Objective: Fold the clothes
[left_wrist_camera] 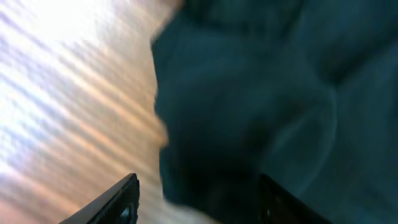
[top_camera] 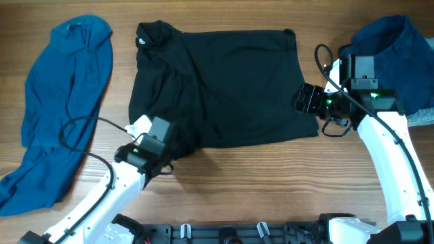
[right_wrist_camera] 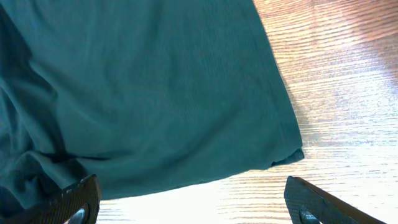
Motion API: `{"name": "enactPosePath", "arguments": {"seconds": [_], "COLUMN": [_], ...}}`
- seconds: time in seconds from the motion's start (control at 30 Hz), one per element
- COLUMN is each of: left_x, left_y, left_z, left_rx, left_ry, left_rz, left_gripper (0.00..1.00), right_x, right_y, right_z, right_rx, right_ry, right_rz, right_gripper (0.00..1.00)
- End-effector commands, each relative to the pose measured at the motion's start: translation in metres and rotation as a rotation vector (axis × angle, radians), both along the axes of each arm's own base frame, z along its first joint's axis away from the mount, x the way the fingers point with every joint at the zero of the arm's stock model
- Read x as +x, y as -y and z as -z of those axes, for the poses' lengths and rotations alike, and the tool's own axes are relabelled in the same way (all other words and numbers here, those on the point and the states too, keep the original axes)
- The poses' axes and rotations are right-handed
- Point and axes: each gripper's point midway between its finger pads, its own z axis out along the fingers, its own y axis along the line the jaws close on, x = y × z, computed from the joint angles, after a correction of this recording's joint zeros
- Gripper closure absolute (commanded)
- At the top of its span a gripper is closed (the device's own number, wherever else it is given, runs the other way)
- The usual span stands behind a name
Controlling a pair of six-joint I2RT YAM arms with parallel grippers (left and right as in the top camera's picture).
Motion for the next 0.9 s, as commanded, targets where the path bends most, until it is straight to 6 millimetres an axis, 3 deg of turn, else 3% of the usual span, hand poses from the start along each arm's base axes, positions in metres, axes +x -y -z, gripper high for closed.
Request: {"name": "enactPosePath", "arguments": {"seconds": [0.0, 0.2, 0.37, 0.5, 0.77, 0.87], "left_x": [0.003, 0.017, 0.032, 0.032, -0.020, -0.029], "left_y": [-0.020, -0.021, -0.011, -0.009, -0.025, -0.029], "left_z": [0.019, 0.032, 0.011, -0.020, -0.057, -0.066], "left_rx": [0.080, 0.080, 0.054, 0.029, 0.001, -0.019], "left_ry": [-0.005, 0.005, 0.086, 0.146, 0.120, 0.142], "left_rz": [0.036, 0.039, 0.098, 0.098, 0.082, 0.053], "left_gripper": [0.42, 0.49, 0.96, 0.96, 0.96, 0.96], "right_x": [-0.001, -0.001, -0.001, -0.002, -0.002, -0.001], "right_y": [-0.003, -0.003, -0.004, -0.006, -0.007, -0.007], "right_z": [0.003, 0.003, 0.003, 0.003, 0.002, 0.002], "right_rx": [0.008, 0.009, 0.014, 0.026, 0.033, 0.033], "right_ry": [-0.011, -0.012, -0.013, -0.016, -0.012, -0.011], "right_rz": [-0.025, -0.023, -0.025, -0.030, -0.033, -0.033], "right_gripper": [0.05, 0.05, 0.05, 0.05, 0.05, 0.05]}}
